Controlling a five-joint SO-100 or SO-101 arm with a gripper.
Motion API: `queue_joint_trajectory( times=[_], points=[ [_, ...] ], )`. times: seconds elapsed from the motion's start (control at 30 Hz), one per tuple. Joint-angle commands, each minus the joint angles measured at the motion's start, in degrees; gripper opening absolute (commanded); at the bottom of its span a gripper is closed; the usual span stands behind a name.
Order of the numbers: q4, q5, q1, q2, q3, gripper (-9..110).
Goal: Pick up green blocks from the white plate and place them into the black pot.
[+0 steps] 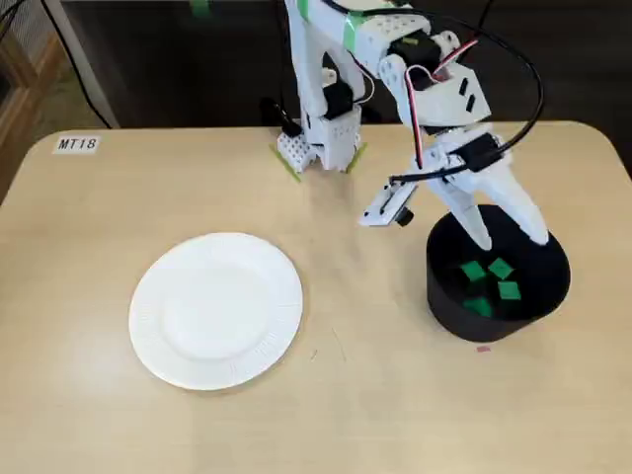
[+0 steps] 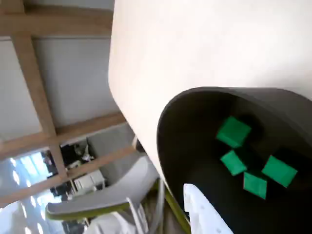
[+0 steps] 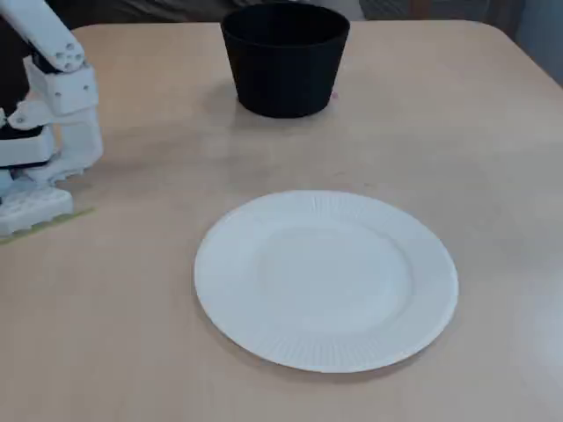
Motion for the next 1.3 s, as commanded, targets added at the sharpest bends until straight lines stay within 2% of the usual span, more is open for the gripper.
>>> queue_joint_trajectory(
  times=[0.0,0.1,0.13,0.2,0.23,0.37,0.5,0.57,1.07,1.27],
  points=[
    [0.2,-0.4,-0.3,2.8,-0.3,46],
    [0.0,-0.7,-0.2,3.5,-0.3,43],
    [-0.3,-1.2,-0.1,4.0,-0.3,35],
    [0.5,-1.7,1.1,5.7,-0.4,2],
    [1.9,-2.0,2.5,7.3,-0.4,-2],
    [11.3,-4.1,13.8,16.7,-0.2,-2],
    [15.6,-4.6,29.9,29.3,3.9,-2],
    [17.1,-3.8,34.5,35.3,7.9,-2],
    [18.5,-2.7,31.1,68.7,46.8,-2],
    [18.6,-4.9,30.8,68.6,51.4,-2]
  ],
)
